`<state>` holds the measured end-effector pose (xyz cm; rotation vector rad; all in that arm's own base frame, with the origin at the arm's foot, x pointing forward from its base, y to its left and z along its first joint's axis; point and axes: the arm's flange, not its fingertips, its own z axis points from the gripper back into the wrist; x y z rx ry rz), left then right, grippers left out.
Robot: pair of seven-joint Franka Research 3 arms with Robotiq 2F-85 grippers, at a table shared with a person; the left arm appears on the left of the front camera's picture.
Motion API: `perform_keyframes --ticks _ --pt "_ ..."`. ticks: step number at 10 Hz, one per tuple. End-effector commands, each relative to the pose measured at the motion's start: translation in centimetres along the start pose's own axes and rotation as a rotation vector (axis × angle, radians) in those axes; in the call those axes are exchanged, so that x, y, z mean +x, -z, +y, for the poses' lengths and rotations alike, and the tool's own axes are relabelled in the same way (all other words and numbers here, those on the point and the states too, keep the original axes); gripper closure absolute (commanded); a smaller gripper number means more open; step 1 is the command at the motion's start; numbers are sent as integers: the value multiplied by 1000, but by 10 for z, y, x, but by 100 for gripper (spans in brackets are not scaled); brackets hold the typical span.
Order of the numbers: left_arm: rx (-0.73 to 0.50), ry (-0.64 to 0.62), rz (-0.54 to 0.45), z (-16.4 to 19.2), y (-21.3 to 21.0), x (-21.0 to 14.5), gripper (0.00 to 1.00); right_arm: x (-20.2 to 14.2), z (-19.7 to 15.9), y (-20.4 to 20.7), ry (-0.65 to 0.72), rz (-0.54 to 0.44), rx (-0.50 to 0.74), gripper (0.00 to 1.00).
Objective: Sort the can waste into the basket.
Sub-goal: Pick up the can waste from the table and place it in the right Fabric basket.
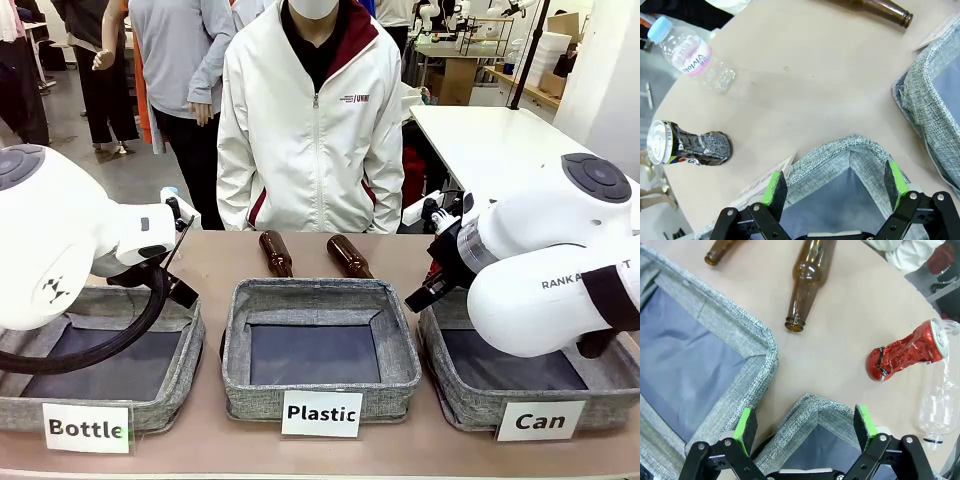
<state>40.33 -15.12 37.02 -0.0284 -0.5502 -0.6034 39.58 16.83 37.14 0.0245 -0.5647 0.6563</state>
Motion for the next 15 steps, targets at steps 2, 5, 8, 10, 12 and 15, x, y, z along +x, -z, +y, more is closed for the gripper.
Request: perform_keyframes --ticks 2,5,8,10,12,15 --pt "0 0 0 0 0 0 0 0 0 0 1 0 0 0" --pt "0 0 0 0 0 0 0 0 0 0 1 0 0 0" --pt "0 0 0 0 0 0 0 0 0 0 1 0 0 0" --pt "0 0 0 0 0 0 0 0 0 0 1 0 0 0" --pt "-65 11 6 -1 -22 4 0 7 -2 -21 30 -9 46 0" --pt "-228 -258 100 4 -125 15 0 19 -11 -133 322 27 272 0"
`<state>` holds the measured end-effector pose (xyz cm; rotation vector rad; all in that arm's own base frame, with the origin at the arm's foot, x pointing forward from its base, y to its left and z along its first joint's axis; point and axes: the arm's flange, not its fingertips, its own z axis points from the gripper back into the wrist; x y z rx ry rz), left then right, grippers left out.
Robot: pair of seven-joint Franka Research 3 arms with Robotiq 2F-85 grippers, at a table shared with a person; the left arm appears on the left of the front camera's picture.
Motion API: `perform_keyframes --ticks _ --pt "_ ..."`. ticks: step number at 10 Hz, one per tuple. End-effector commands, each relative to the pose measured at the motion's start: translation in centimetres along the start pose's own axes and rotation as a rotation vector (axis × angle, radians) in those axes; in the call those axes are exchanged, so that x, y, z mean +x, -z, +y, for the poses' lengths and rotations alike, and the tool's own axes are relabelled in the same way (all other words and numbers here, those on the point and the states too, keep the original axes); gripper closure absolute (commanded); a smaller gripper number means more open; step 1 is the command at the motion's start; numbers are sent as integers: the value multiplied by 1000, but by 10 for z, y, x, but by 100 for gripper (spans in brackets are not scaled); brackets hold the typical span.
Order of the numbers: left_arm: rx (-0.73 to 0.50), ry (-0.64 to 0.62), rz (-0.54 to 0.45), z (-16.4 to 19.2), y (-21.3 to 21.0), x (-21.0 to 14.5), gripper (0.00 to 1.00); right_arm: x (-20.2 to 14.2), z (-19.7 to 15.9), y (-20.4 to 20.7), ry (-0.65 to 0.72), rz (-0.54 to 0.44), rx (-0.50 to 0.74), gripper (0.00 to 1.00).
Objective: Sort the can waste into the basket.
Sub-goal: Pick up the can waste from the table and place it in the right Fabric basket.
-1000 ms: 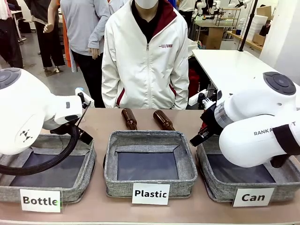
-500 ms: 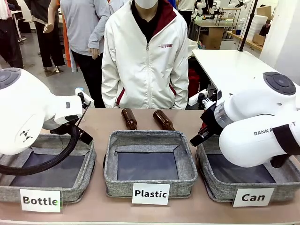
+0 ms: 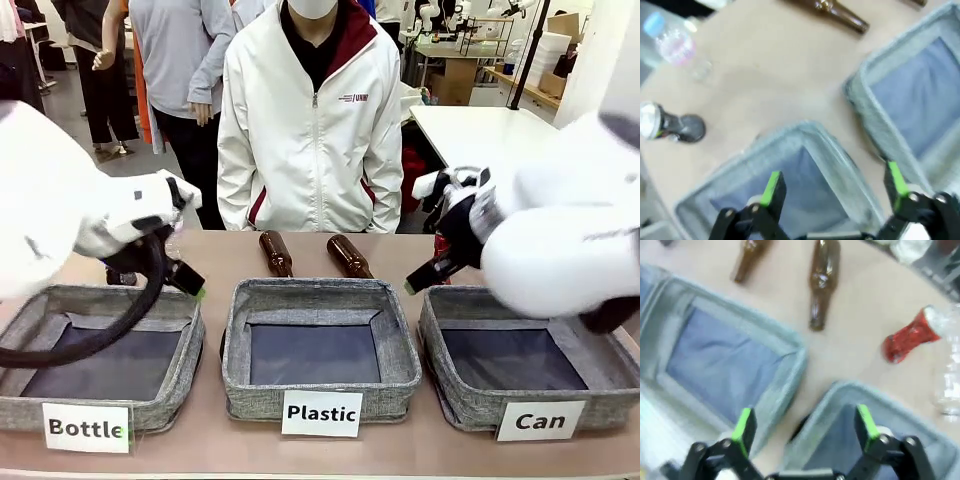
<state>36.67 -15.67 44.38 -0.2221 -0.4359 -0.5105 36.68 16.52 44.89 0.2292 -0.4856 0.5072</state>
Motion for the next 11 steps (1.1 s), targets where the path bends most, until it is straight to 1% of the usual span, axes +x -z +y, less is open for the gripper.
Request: perform_keyframes --ticks 1,2,3,5,6,7,8,9,10,11 --pt "-232 -97 66 23 -77 -13 0 -8 -9 -90 197 9 170 0" --pt "-368 -141 36 39 -102 -31 0 -26 -20 -124 241 -29 250 0" --pt "-469 -212 -35 68 -128 -51 0 -48 -39 -150 275 -100 278 0" --pt "-611 -402 -256 149 -163 -90 0 -87 -86 -175 397 -212 350 0" --pt "-663 -501 -384 184 -167 -125 0 -118 -120 -184 475 -272 413 0" --pt "-715 -581 -465 208 -164 -152 0 -147 -150 -189 560 -342 467 0" --pt "-761 -658 -538 228 -157 -168 0 -178 -179 -189 658 -418 510 0" --pt "-784 -703 -640 234 -147 -186 0 -208 -205 -186 759 -459 534 0" --pt "-822 -765 -729 236 -133 -196 0 -238 -231 -174 883 -483 531 0" --pt "-839 -803 -769 228 -121 -196 0 -260 -248 -159 969 -484 547 0"
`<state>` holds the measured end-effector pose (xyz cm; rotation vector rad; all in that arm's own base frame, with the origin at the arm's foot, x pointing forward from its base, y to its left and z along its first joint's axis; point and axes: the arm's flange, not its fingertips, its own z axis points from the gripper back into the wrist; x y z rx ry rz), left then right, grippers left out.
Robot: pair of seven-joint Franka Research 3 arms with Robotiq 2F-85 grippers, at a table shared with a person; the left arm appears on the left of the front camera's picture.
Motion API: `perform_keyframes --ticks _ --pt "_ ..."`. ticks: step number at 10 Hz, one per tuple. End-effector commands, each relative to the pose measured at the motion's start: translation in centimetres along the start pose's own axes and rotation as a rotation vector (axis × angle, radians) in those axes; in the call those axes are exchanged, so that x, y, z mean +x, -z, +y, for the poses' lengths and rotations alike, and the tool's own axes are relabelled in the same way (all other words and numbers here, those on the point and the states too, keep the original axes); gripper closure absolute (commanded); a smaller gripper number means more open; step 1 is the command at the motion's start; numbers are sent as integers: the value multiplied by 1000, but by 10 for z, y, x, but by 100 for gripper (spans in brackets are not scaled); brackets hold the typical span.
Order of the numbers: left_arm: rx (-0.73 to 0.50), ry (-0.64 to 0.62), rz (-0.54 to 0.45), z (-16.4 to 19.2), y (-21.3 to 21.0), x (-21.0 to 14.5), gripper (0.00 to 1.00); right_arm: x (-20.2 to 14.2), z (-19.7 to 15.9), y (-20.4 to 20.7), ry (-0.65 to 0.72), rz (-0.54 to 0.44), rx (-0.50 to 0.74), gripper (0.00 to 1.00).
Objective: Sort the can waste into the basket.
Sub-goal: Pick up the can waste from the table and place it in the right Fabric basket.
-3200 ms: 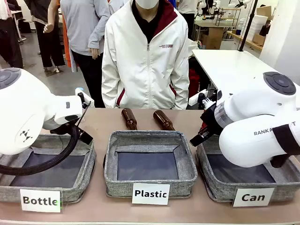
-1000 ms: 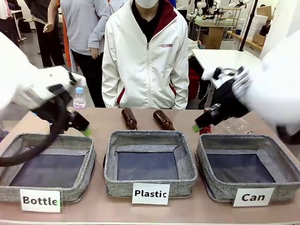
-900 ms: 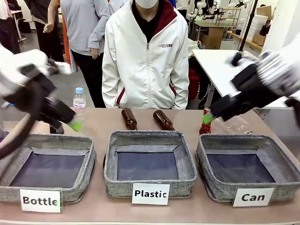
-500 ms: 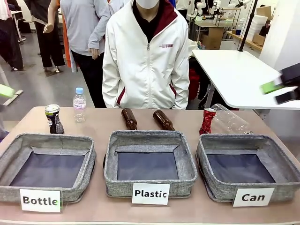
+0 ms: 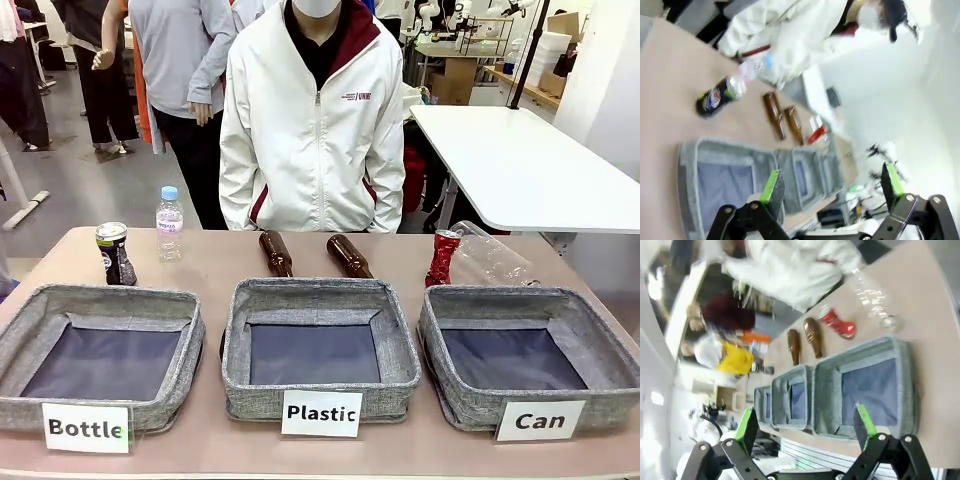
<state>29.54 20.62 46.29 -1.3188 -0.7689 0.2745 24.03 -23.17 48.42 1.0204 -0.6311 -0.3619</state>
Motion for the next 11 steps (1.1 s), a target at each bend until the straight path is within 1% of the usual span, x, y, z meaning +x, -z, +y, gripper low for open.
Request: perform_keyframes --ticks 1,2,3,4,5,9,10,11 --pt "-61 5 -53 8 41 -45 0 -36 -56 34 121 -26 46 0" --pt "-20 -32 -84 7 44 -49 0 -40 -70 31 146 -42 53 0" --pt "11 -52 -105 5 48 -54 0 -45 -77 29 152 -68 35 0" --pt "-45 -39 -72 15 23 9 0 -51 -77 27 120 -122 -4 0" --pt "-45 -39 -72 15 23 9 0 -5 -83 -2 180 -51 13 0" --pt "-45 -39 -72 15 23 9 0 -5 -83 -2 180 -51 13 0" --pt "-45 -39 -72 15 23 9 0 -7 -84 2 201 -38 -2 0" --pt "-45 -39 -72 15 23 9 0 7 -65 30 112 -19 -121 0"
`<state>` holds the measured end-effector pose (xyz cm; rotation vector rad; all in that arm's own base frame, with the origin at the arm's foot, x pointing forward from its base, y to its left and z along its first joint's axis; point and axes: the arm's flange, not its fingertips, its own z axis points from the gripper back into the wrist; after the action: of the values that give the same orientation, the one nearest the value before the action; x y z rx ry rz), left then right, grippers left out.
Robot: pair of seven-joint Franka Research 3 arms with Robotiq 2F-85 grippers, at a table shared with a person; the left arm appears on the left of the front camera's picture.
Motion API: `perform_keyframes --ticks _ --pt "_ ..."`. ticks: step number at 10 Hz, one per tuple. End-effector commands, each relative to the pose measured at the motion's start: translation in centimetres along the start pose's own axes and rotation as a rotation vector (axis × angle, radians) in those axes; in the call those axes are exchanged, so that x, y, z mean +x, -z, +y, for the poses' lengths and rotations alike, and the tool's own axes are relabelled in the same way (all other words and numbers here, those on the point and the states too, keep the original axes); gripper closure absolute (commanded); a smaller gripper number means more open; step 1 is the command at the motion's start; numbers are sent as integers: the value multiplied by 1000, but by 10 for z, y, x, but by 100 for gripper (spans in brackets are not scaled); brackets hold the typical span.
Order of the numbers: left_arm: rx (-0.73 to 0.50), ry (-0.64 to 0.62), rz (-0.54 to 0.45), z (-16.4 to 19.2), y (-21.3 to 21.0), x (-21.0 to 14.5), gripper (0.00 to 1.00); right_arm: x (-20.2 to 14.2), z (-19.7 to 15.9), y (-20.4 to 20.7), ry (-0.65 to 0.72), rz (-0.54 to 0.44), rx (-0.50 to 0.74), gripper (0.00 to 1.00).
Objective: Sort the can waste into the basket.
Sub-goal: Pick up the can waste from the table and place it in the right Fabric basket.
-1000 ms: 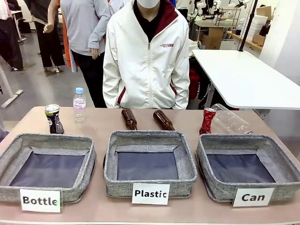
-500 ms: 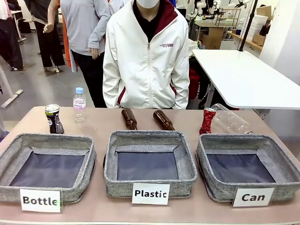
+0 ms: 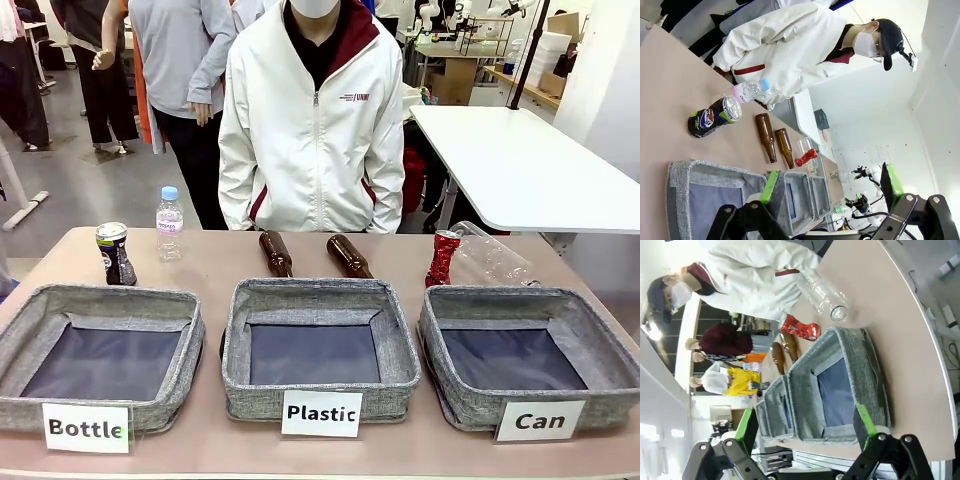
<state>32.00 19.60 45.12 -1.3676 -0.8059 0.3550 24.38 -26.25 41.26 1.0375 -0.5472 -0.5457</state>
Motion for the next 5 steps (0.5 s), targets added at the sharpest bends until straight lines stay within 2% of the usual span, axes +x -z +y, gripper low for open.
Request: perform_keyframes --ticks 1,3,5 --pt "-12 12 3 1 -1 1 0 24 45 57 -233 73 -110 0" --pt "-12 12 3 1 -1 1 0 43 92 124 -451 162 -219 0" --pt "-12 12 3 1 -1 1 0 46 121 204 -647 266 -324 0"
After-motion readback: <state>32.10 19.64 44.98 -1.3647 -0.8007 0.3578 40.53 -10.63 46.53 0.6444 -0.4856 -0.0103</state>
